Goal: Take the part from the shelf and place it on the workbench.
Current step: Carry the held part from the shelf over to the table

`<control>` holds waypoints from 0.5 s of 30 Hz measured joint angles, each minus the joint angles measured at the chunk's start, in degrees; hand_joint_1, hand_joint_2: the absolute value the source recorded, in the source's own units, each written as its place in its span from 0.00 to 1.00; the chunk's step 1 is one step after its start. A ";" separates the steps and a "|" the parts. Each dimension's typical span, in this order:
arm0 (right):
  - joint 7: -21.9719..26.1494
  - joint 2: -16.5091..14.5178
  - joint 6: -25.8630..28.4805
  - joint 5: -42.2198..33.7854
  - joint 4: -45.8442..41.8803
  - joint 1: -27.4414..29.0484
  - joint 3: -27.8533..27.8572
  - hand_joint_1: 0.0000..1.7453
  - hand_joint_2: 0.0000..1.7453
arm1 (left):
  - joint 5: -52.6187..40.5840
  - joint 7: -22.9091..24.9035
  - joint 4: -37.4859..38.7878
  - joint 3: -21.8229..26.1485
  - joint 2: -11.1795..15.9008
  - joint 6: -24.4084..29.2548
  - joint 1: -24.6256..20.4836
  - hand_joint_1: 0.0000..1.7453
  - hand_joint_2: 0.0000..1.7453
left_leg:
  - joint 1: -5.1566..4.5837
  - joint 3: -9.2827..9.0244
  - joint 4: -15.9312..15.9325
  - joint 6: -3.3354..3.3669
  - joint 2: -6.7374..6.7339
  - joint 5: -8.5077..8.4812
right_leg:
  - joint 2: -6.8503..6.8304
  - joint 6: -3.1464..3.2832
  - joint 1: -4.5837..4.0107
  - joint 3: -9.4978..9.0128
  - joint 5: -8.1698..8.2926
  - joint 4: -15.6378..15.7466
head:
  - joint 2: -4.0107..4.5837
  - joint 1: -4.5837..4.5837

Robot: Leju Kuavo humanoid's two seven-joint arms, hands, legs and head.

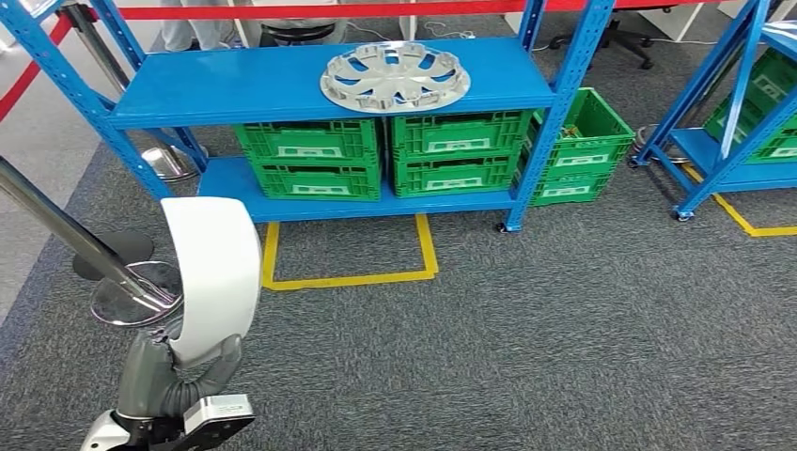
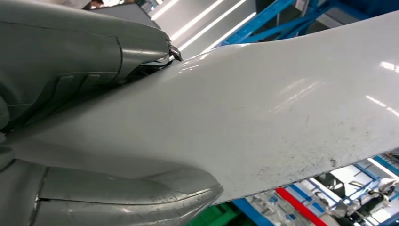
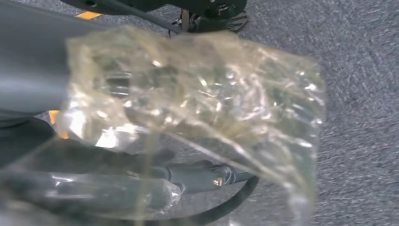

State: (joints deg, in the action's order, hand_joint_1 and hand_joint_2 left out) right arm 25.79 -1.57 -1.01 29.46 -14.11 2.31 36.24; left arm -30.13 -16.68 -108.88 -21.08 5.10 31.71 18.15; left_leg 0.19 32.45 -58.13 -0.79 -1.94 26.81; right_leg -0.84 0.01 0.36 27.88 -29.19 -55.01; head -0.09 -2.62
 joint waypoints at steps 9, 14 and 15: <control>-0.24 -0.14 -0.14 0.72 -0.10 0.17 1.23 0.00 0.00 | 2.69 -1.25 0.72 -0.05 -0.02 -0.48 -0.20 1.00 1.00 | 0.18 -1.70 -3.12 0.19 2.58 1.96 | 2.09 0.38 -0.28 2.42 2.00 -0.98 | 0.00 -0.16; -0.26 -0.37 -0.09 0.75 -0.32 0.44 2.00 0.00 0.00 | 3.46 -1.80 0.92 -0.06 -0.17 -0.80 -0.67 1.00 1.00 | 0.10 -3.03 1.75 1.53 2.86 1.06 | 2.72 -1.14 -0.27 4.43 2.47 -1.90 | 0.00 -0.09; -0.26 -0.41 -0.09 0.74 -0.34 0.57 2.10 0.00 0.00 | 3.56 -1.83 0.93 -0.06 -0.25 -0.87 -0.72 1.00 1.00 | 0.20 -2.93 1.97 1.88 2.59 0.77 | 2.43 -1.46 -0.21 5.03 1.72 -2.81 | 0.00 0.01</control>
State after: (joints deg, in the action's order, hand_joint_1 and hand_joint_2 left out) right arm 25.53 -1.98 -1.10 30.20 -14.45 2.88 38.34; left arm -26.57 -18.51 -107.95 -21.14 4.85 30.84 17.43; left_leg 0.39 29.51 -56.16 1.08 0.65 27.58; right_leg 1.59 -1.45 0.14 32.92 -27.47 -57.82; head -0.09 -2.61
